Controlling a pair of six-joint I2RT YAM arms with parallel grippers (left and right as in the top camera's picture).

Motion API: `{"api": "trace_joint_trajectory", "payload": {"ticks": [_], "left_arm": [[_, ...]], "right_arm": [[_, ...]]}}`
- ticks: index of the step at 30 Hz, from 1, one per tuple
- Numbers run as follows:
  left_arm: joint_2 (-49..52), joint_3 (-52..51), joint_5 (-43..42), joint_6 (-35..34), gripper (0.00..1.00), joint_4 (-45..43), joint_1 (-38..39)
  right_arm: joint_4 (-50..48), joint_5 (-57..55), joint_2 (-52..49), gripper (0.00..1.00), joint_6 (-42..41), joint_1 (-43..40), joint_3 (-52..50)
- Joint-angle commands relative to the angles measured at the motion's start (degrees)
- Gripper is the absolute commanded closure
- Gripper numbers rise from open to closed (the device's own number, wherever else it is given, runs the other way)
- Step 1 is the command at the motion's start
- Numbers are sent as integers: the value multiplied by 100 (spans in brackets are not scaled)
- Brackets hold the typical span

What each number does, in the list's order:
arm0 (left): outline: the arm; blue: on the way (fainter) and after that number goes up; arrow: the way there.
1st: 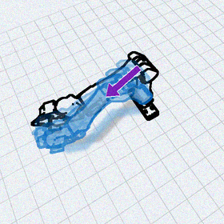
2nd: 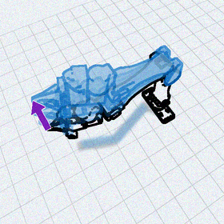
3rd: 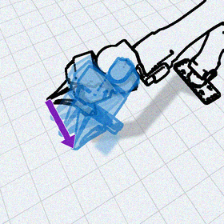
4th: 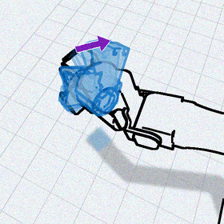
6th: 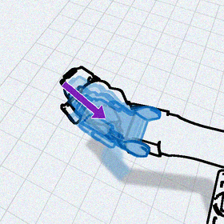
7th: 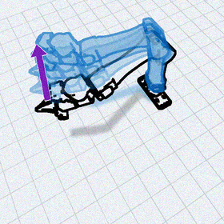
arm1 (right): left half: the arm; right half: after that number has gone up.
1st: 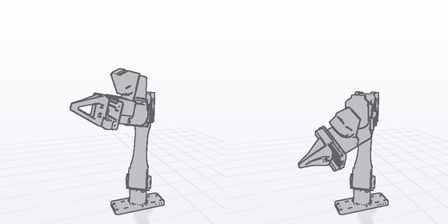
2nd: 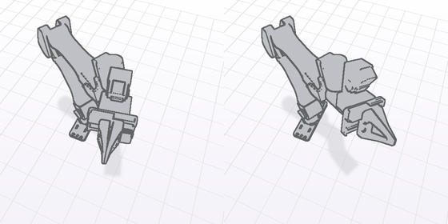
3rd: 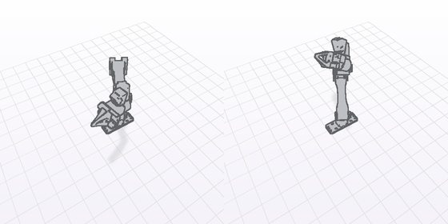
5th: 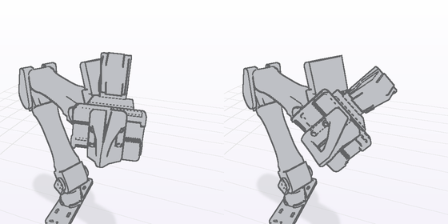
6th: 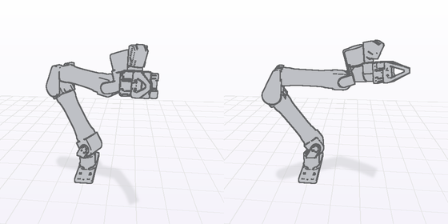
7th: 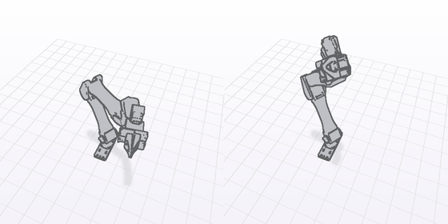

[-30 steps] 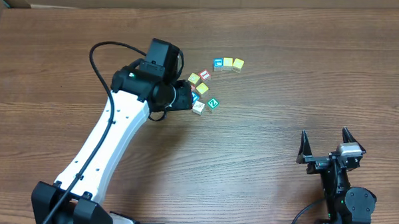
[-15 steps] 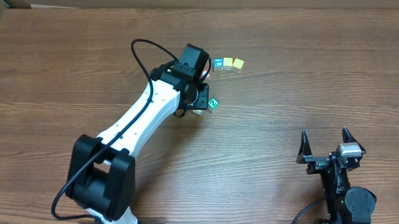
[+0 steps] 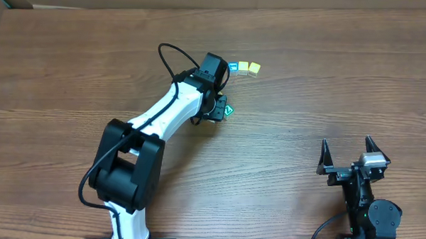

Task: Flip 4 blocks
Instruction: 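Lower the left gripper and grasp the cream picture block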

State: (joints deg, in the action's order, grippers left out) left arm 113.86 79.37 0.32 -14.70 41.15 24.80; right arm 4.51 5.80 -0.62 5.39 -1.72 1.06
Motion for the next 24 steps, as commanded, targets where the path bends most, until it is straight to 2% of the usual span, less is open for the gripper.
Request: {"api": "trace_joint_trajectory", "payload": {"ticks": [1,14,19,24], "left_arm": [[90,-26,72,367,53,-122,74],[127,-131,72,444,55,-223,116],[127,-133,76,444,61,-203,116],[173,-140,144,442,60,-173,116]], "right_arm": [[-26,28,46,0,24,37,-61],[-26,28,46,0,24,37,-61],[-26,28,46,0,24,37,-61],[-26,28,46,0,24,37,-61]]}}
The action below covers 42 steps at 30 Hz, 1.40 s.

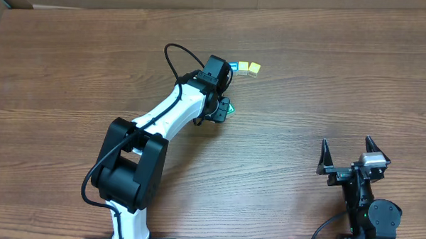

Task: Flip 4 blocks
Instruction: 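Lower the left gripper and grasp the cream picture block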

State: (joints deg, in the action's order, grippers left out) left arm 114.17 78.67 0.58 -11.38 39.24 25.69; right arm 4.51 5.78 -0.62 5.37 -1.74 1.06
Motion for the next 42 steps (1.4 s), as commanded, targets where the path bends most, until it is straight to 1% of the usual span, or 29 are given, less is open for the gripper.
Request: {"api": "trace_joint_trajectory", "payload": {"ticks": [1,4,7,14,18,22,26,28,32,35,36,37,39,42], "left_arm": [[168,-70,118,109,60,15,28],[227,-70,114,105,63,13,28],[236,-70,116,85,69,11,28],[229,-63,129,83,68,131,26],[227,57,122,-116,70,581,28],[225,245,39,-173,71,1005,28],[201,315,28,-170,67,1220,26],[201,315,116,-173,63,1167,26],[201,315,153,-175,52,898,22],[201,313,155,-175,49,717,22],[201,313,153,-177,50,691,22],[201,313,155,-175,55,675,22],[201,313,153,-175,67,682,22],[201,313,146,-173,67,730,24]], "right_arm": [[-26,33,46,0,26,39,-61],[-26,31,46,0,26,39,-61],[-26,33,46,0,26,39,-61],[-26,33,46,0,26,39,-61],[-26,31,46,0,26,39,-61],[-26,33,46,0,26,39,-61],[-26,33,46,0,26,39,-61],[-26,33,46,0,26,39,-61],[-26,33,46,0,26,39,-61],[-26,31,46,0,26,39,-61],[-26,33,46,0,26,39,-61],[-26,31,46,0,26,39,-61],[-26,33,46,0,26,39,-61],[-26,33,46,0,26,39,-61]]}}
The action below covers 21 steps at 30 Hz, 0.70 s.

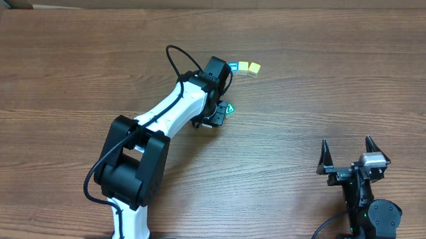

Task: Flip 4 blocks
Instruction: 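Lower the left gripper and grasp the cream picture block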

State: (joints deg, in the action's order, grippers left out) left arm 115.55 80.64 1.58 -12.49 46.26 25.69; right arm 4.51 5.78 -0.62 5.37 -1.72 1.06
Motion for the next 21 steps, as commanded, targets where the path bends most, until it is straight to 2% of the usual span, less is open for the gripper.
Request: {"api": "trace_joint_trajectory", "payload": {"ticks": [1,12,21], "left_arm": [[63,116,37,-61,67,50,24],[46,116,-13,-236,76,328,28],[-238,116,-125,-350,75,632,52]], "right_arm": [[-26,31,46,0,26,37,-61],[-26,31,46,0,26,37,-61],[-26,33,46,0,26,37,-61]]}}
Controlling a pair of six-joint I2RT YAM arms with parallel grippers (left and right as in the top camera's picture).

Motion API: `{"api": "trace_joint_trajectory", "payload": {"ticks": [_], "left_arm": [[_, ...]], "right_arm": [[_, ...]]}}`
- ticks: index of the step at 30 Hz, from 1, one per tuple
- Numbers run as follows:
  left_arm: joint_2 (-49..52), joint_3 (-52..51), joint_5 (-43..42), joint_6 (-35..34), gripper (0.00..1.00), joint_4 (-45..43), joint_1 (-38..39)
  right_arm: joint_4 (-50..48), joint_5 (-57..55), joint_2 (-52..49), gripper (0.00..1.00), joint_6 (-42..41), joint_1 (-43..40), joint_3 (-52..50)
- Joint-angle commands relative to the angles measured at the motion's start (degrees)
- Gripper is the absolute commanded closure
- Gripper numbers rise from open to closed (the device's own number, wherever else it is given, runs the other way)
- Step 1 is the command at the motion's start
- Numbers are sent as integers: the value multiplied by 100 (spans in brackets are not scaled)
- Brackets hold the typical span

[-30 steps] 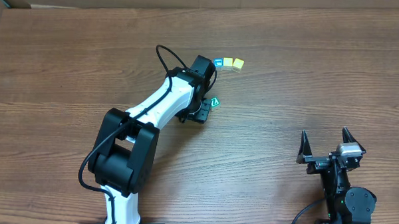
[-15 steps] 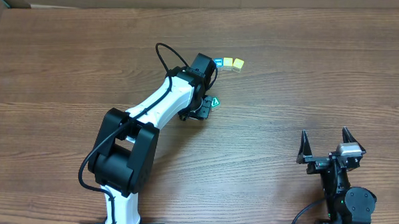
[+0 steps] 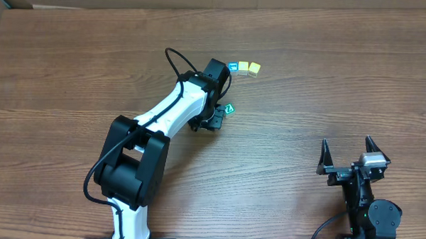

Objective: Flip 4 blocks

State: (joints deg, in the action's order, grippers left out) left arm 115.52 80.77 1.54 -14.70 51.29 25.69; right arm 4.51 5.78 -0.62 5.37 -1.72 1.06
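Observation:
Three small blocks lie in a row at the far middle of the table: a blue one, a yellow-green one and a yellow one. A green block with a white mark on top lies nearer, just right of my left gripper. The left arm's wrist covers that gripper's fingers, so whether they touch the green block stays hidden. My right gripper stands open at the near right, far from all the blocks, with nothing between its fingers.
The white left arm reaches diagonally from the near edge toward the blocks, a black cable looping above its wrist. A cardboard edge borders the table's far left corner.
My left gripper has shifted slightly, and the green block now shows a little more fully beside it, at nearly the same spot. The right arm has not moved.
The green block showed at my left gripper's tip below the row of three. Then the gripper covered most of it. Later it showed again at the tip, and now it lies more exposed at about the same place. The row and the right arm stayed still.

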Motion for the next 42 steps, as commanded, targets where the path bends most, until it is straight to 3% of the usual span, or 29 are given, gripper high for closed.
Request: {"api": "trace_joint_trajectory", "payload": {"ticks": [1,10,22,42], "left_arm": [[-286,103,-157,-186,75,201,68],[-487,103,-153,-798,75,999,597],[-487,103,-96,-1967,74,1390,1255],[-485,-160,-63,-2175,72,1108,1344]], "right_arm": [[-26,33,46,0,26,37,-61],[-26,31,46,0,26,37,-61],[-26,31,46,0,26,37,-61],[-26,31,46,0,26,37,-61]]}}
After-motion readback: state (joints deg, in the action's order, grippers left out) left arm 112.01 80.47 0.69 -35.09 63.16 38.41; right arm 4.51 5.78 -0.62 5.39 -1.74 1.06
